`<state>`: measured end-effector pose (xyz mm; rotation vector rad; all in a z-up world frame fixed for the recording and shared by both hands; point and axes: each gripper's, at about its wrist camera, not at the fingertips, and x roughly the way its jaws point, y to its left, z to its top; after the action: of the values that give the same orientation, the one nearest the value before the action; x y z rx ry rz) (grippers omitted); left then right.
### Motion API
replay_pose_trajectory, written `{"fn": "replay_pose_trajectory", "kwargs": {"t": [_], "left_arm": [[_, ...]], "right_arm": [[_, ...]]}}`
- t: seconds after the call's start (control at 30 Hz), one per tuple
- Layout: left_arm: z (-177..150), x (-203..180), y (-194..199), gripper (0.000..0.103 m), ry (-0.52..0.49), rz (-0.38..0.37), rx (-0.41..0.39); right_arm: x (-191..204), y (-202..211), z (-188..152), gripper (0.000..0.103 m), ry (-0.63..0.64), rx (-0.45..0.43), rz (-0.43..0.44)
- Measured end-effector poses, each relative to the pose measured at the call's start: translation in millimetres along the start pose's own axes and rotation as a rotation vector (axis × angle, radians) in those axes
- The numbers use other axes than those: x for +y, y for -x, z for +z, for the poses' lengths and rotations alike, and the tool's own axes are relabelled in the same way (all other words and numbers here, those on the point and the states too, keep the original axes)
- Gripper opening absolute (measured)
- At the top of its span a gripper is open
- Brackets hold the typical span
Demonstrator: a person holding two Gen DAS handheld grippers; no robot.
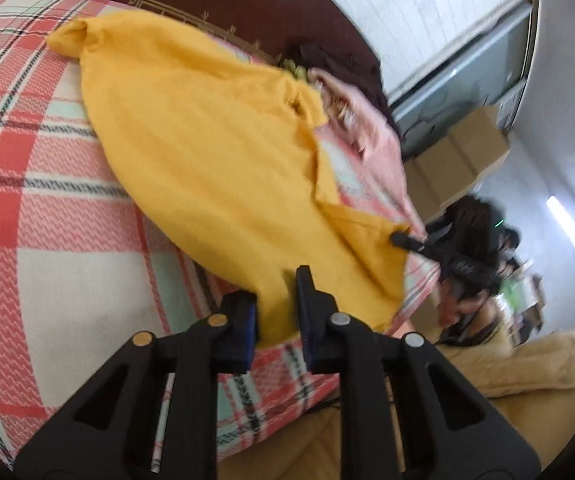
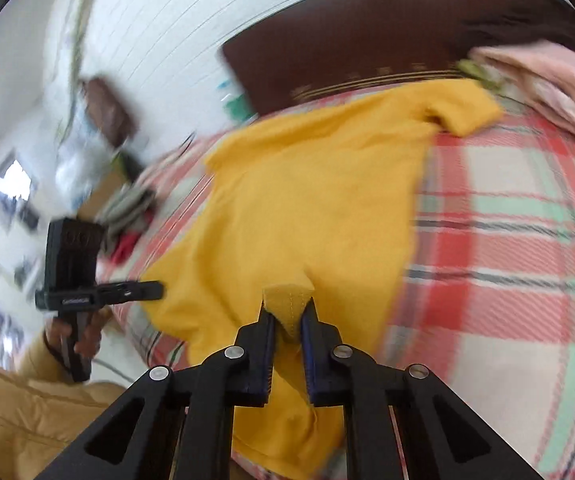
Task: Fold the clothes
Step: 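Pull the T-shirt hem with the left gripper to straighten it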
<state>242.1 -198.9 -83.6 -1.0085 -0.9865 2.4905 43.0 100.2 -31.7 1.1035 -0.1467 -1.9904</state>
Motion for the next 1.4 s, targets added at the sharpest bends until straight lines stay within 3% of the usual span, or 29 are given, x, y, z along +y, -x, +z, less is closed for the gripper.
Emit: {"fn": "replay_pose_trajectory", "kwargs": {"t": [0.13, 0.2, 0.27, 0.3, 0.4, 0.5, 0.57, 0.6, 0.67, 0.8, 0.9, 1.03, 1.1, 1.13, 1.2, 1.27, 1.3, 1.4], "left_arm": [[5, 1, 19, 0.02, -0.009, -0.013, -0.049], [1, 6, 18, 0.033, -0.015, -0.017, -0.022], [-2, 12, 18, 0.088, -0.019, 0.0, -0.01], [-4, 13, 18, 0.092, -0.02, 0.014, -0.016], [-11, 11, 17, 0.093, -0.073, -0.009, -0.004], [-21, -4, -7, 0.093, -0.168, 0.021, 0.082], [-27, -9, -20, 0.091, -0.204, 0.057, 0.119], [-27, -11, -21, 0.085, -0.208, 0.049, 0.112], [-23, -10, -21, 0.02, -0.182, 0.046, 0.123], [-8, -1, 1, 0.012, -0.089, 0.049, 0.072], [10, -4, 37, 0.009, -0.042, -0.005, -0.014], [34, -6, 86, 0.008, 0.002, -0.017, -0.12], [38, -6, 97, 0.008, -0.012, 0.006, -0.138], [38, -4, 99, 0.009, -0.018, 0.02, -0.134], [31, 3, 89, 0.019, -0.01, 0.069, -0.101], [19, 13, 72, 0.088, 0.011, 0.121, -0.06], [13, 18, 63, 0.095, 0.023, 0.126, -0.035], [-7, 18, 47, 0.095, 0.016, 0.089, -0.008]], "right_arm": [[-56, 36, -18, 0.011, -0.196, -0.037, -0.092], [-67, 42, -27, 0.011, -0.229, -0.007, -0.115], [-70, 44, -35, 0.011, -0.231, 0.017, -0.113], [-68, 45, -38, 0.013, -0.223, 0.024, -0.116], [-66, 46, -38, 0.022, -0.219, 0.033, -0.088], [-61, 47, -36, 0.032, -0.21, 0.024, -0.083], [-57, 47, -34, 0.035, -0.204, 0.018, -0.08], [-55, 48, -34, 0.035, -0.201, 0.015, -0.078], [-52, 48, -32, 0.037, -0.194, 0.008, -0.075], [-46, 53, -28, 0.038, -0.183, -0.01, -0.07], [-43, 59, -24, 0.04, -0.175, -0.029, -0.069], [-39, 63, -18, 0.043, -0.159, -0.047, -0.064], [-37, 59, -15, 0.055, -0.149, -0.036, -0.058], [-37, 55, -15, 0.055, -0.148, -0.028, -0.066], [-39, 49, -15, 0.056, -0.151, -0.015, -0.084], [-42, 46, -15, 0.056, -0.165, -0.01, -0.088], [-43, 44, -15, 0.056, -0.166, -0.009, -0.088], [-40, 40, -14, 0.057, -0.154, -0.003, -0.084]]}}
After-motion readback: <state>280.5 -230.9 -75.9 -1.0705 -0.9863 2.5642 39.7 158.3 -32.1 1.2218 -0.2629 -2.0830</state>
